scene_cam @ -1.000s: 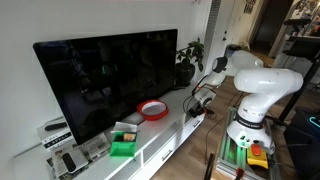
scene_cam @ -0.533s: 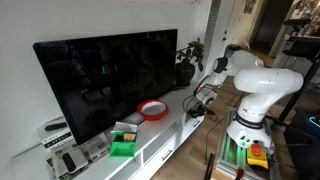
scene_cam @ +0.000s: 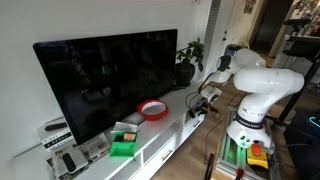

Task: Pick up the black remote from the far right compartment in the tv stand and put it on the top surface of the tv stand

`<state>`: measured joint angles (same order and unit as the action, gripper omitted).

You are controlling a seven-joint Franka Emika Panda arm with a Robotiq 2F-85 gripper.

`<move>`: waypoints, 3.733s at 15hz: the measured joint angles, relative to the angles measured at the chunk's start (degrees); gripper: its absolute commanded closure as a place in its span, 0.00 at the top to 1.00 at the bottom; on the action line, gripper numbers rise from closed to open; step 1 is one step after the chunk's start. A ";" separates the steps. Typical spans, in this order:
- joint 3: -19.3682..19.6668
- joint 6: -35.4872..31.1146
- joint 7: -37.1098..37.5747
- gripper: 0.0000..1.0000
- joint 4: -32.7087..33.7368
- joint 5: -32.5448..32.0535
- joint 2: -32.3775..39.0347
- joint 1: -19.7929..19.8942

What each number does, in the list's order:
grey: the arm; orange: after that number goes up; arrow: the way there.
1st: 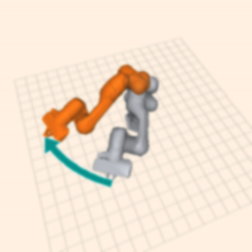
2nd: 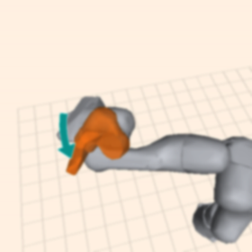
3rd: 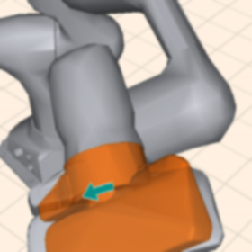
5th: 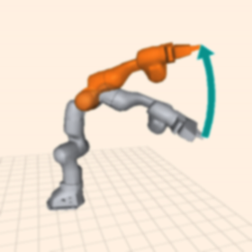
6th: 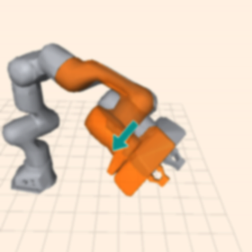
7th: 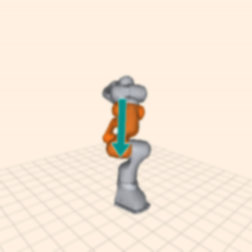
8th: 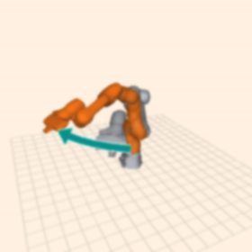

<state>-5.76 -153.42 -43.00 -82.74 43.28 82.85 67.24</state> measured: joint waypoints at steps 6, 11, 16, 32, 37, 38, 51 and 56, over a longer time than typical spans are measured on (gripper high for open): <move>-0.23 9.37 1.25 0.73 2.03 -6.29 0.05 2.29; -0.49 15.03 2.18 1.00 4.01 -9.78 0.93 2.79; -2.56 17.01 2.40 0.94 6.03 -10.10 2.69 3.14; -4.12 15.54 2.39 0.68 5.58 -9.94 2.68 3.70; -4.91 10.60 2.20 0.48 3.46 -9.09 2.69 3.47; -4.72 9.64 1.92 0.42 3.03 -7.92 2.73 3.00; -4.35 6.87 3.57 0.05 1.93 -4.31 2.62 1.62; -2.76 6.76 7.69 0.05 2.24 -4.34 2.16 1.92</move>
<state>-8.53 -146.66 -35.31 -80.50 38.93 85.01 69.16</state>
